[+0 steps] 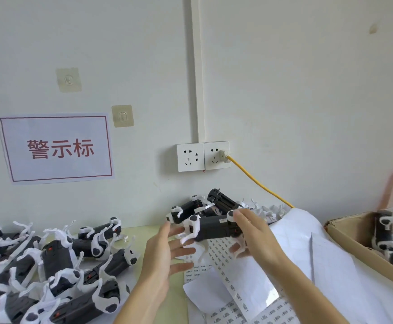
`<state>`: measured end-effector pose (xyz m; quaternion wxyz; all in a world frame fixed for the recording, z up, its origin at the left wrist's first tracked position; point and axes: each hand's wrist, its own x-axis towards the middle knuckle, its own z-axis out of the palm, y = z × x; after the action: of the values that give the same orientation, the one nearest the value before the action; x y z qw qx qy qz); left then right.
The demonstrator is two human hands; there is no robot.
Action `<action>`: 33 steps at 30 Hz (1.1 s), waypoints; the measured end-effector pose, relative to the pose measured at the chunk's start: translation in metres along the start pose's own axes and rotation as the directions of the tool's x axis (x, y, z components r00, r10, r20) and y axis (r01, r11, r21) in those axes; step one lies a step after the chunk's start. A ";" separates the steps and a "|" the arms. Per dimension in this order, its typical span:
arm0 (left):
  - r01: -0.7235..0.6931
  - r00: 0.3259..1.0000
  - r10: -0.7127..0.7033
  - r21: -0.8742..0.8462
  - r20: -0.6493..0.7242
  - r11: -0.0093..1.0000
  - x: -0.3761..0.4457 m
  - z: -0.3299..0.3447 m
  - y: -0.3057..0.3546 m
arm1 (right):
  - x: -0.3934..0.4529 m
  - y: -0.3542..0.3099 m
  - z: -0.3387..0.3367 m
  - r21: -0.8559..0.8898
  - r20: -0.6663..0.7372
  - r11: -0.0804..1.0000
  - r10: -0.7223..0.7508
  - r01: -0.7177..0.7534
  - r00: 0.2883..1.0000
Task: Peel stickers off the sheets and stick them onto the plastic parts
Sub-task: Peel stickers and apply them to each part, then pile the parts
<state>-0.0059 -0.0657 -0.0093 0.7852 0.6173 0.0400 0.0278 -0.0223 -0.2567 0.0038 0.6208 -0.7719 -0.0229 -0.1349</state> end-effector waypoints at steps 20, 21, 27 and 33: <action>-0.106 0.993 0.119 0.459 0.000 0.882 -0.006 0.032 -0.008 | 0.001 0.006 -0.154 0.935 -0.319 0.264 0.332 0.237 0.888; -0.151 0.984 0.179 0.549 0.003 0.822 -0.003 0.031 -0.007 | 0.002 0.003 -0.145 0.914 -0.326 0.354 0.348 0.198 0.879; -0.304 0.948 0.021 0.921 0.318 -0.242 0.055 -0.006 0.024 | 0.006 -0.011 -0.094 0.521 -0.272 0.853 0.209 -0.039 0.939; -0.301 0.953 -0.091 0.875 0.288 -0.379 0.091 -0.102 0.041 | 0.006 -0.010 -0.072 0.286 -0.221 0.956 0.138 -0.071 0.966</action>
<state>0.0753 0.0509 0.0039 -0.0798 0.9908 -0.1082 -0.0156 -0.0318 -0.3248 0.0289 0.7266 -0.6564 0.0741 -0.1888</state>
